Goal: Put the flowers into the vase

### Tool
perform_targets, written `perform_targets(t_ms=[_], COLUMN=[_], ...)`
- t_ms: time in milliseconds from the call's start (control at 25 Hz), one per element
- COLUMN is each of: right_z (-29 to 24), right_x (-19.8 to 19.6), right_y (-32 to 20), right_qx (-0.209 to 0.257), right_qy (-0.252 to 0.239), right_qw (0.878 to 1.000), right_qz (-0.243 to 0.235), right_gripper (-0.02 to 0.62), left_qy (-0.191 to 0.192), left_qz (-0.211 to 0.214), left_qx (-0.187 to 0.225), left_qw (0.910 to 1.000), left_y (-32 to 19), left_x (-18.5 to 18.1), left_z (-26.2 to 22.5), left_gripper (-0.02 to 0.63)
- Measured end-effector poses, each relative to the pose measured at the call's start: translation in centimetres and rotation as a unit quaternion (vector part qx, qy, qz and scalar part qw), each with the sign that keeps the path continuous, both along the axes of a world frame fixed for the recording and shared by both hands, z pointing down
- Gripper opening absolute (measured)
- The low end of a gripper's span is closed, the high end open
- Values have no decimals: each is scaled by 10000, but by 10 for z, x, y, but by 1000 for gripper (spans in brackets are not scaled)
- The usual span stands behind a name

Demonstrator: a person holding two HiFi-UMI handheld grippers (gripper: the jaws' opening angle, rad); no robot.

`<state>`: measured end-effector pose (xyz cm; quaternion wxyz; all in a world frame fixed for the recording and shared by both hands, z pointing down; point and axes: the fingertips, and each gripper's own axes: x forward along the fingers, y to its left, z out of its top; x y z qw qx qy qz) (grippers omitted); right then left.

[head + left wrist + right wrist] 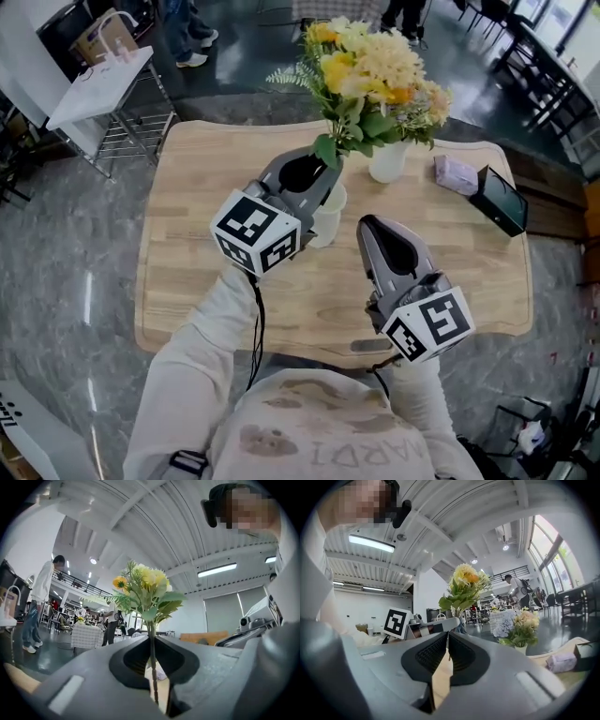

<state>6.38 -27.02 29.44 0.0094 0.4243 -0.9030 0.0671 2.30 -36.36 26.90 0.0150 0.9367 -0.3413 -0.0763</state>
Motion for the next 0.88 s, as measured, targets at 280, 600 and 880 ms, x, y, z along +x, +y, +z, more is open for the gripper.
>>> perform_targets(t_ms=[280,600,880], right_z=[19,20,20], right_x=[0,-5,-3], right_y=[-5,-12,-14], right_qx=[-139,-219,-230], right_qy=[131,210,235], right_qw=[9991,9983,9980], right_qz=[373,500,533], right_gripper=[41,40,39], left_qy=[64,-256,-264], left_qz=[429,574,608], left_qx=[75,-46,-108], left_qw=[9990,9980,9977], left_y=[-12,-16,-17], left_x=[8,9,6], left_z=[32,61,77], left_gripper=[32,37,64])
